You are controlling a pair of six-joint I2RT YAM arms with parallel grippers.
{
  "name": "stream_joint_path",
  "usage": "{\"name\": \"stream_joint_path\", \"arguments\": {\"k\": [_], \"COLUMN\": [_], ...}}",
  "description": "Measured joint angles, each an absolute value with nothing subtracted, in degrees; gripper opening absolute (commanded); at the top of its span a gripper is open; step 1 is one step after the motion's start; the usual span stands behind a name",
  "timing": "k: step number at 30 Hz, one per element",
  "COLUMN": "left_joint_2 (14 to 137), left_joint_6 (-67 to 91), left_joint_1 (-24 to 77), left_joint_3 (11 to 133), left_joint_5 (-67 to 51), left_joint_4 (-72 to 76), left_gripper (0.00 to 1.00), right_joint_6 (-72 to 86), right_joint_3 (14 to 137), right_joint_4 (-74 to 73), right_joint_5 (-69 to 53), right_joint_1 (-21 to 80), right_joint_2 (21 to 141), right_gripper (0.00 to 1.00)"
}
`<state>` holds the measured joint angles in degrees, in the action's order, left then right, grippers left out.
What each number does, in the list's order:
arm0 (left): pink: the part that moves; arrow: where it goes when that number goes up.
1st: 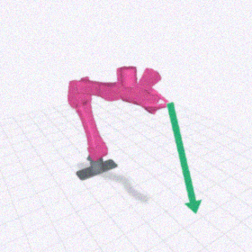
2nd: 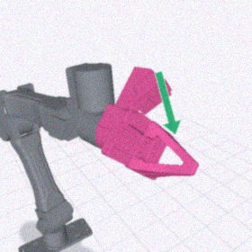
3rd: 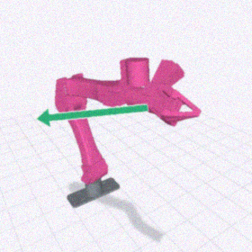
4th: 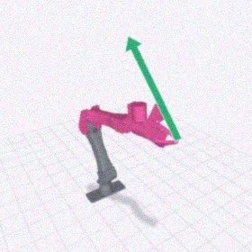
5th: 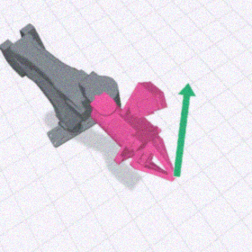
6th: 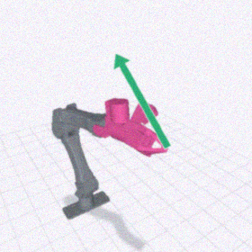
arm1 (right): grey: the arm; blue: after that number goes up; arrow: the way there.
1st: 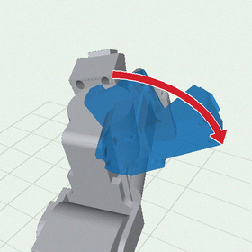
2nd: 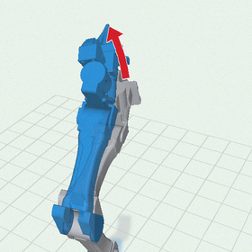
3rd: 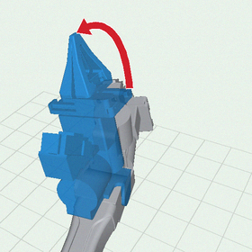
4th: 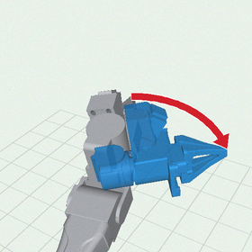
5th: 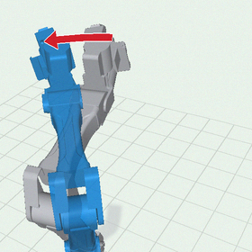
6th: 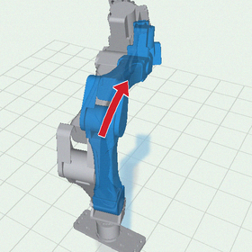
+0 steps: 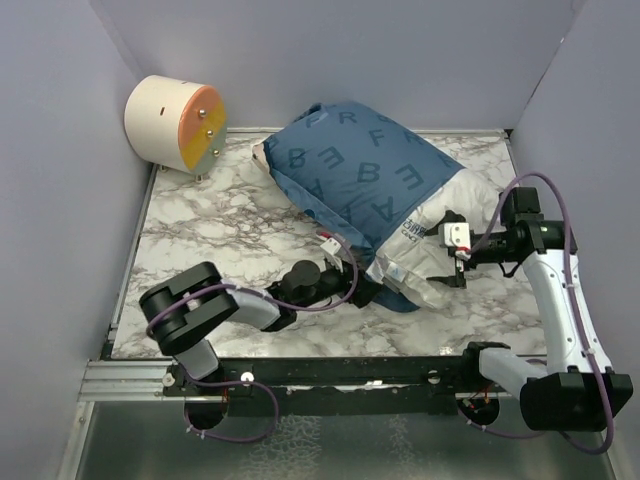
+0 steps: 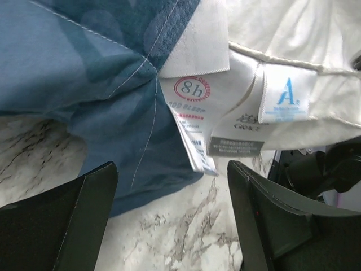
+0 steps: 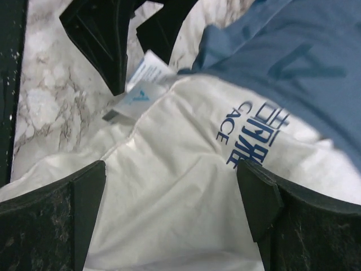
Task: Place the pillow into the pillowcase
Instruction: Stuff the pillow into the pillowcase.
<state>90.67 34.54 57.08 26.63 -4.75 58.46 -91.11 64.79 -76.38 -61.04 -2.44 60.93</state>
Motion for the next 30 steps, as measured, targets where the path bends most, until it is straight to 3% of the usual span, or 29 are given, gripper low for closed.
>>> {"name": "stream_joint_path", "arguments": {"k": [5, 11, 14, 18, 20, 30], "left_joint_2": [101.06, 106.87, 106.89, 106.06, 104.25, 87.37], "left_joint_6": [34.61, 37.17, 38.15, 38.87, 39.11, 41.19], "left_joint_1": [57.47, 57.45, 57.45, 57.45, 57.45, 57.1], "left_joint_3": [31.03, 33.23, 33.23, 32.38, 31.62, 32.47], "left_joint_5": [-4.67, -4.75, -5.02, -5.13, -5.52, -6.92], "left_joint_4": [64.79, 66.32, 65.78, 63.99, 61.56, 43.55], "left_gripper": [0.71, 0.2, 0.01, 0.0, 0.0, 0.0], "right_joint_6": [-87.22, -80.79, -76.25, -68.03, -62.28, -29.34], "right_joint_3": [58.33, 50.09, 45.84, 44.16, 44.25, 52.9], "right_joint_4": [-69.3, -55.22, -46.63, -36.67, -31.03, -11.68], "right_joint_5": [-54.48, -49.74, -47.24, -43.22, -40.71, -28.8], "right_joint_1": [-1.74, 1.5, 4.49, 9.87, 12.82, 20.36], "right_joint_2": [60.66, 59.46, 59.48, 61.47, 63.37, 72.95], "right_gripper": [0.95, 0.83, 0.65, 0.14, 0.01, 0.0]}}
